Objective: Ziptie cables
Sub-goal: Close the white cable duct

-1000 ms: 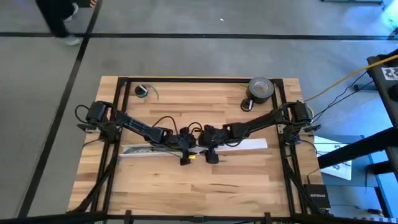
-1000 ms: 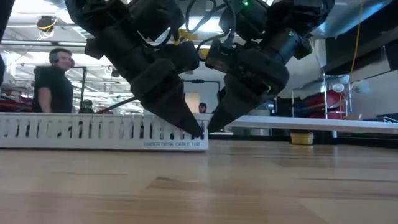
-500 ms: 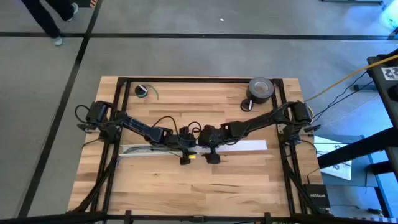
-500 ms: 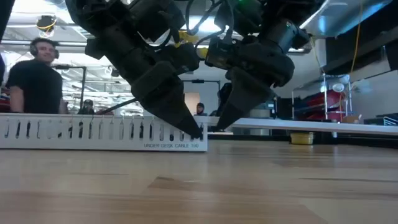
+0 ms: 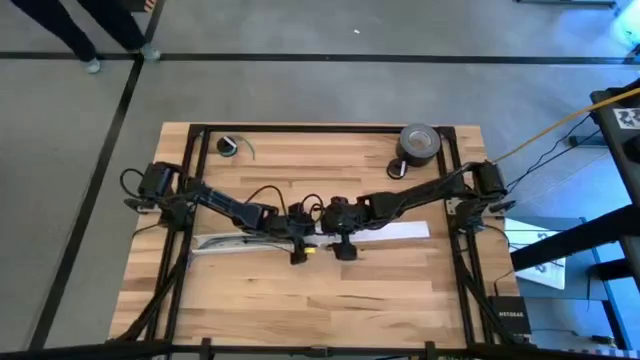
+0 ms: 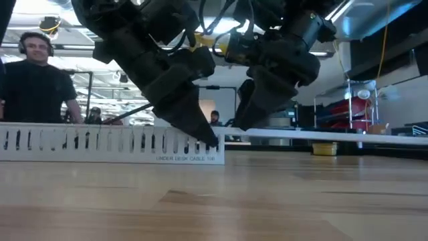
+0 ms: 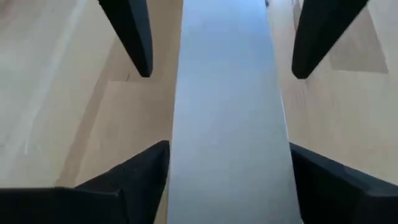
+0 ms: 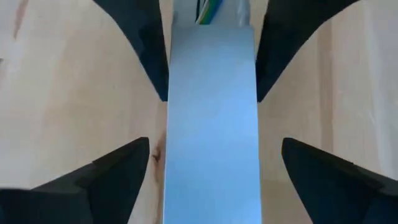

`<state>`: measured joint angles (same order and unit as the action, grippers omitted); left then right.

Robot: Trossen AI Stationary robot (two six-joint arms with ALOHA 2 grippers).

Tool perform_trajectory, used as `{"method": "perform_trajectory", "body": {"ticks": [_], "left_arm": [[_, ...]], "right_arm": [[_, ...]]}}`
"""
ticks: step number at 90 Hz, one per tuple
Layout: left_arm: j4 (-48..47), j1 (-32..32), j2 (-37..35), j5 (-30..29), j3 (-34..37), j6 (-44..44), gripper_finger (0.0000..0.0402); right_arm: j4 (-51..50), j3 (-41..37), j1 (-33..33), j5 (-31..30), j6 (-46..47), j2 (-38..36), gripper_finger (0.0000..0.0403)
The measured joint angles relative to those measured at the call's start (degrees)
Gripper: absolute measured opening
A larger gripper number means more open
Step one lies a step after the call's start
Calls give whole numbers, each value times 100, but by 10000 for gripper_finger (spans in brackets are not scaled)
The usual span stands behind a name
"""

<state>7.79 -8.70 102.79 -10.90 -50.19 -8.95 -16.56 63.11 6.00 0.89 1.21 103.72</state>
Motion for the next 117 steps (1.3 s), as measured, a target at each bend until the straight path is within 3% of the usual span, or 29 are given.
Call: {"method": "perform_trajectory", "body": {"ticks": [27,60,97,117], "left_arm": [[-1191,-115,-368,24,-225,136,306],[-2530,-267,-1064,21,-224,-679,306],[-910,-343,-1050,20,657,-833,305],[-385,-320,-1009,14,787,-739,301]], "right_arm": [[3,0,2,9,-21,-4,351],[-50,-7,-2,13,55,-4,351],[-52,-7,-2,15,96,-4,351],[-28,-7,-2,15,89,-4,351]]}}
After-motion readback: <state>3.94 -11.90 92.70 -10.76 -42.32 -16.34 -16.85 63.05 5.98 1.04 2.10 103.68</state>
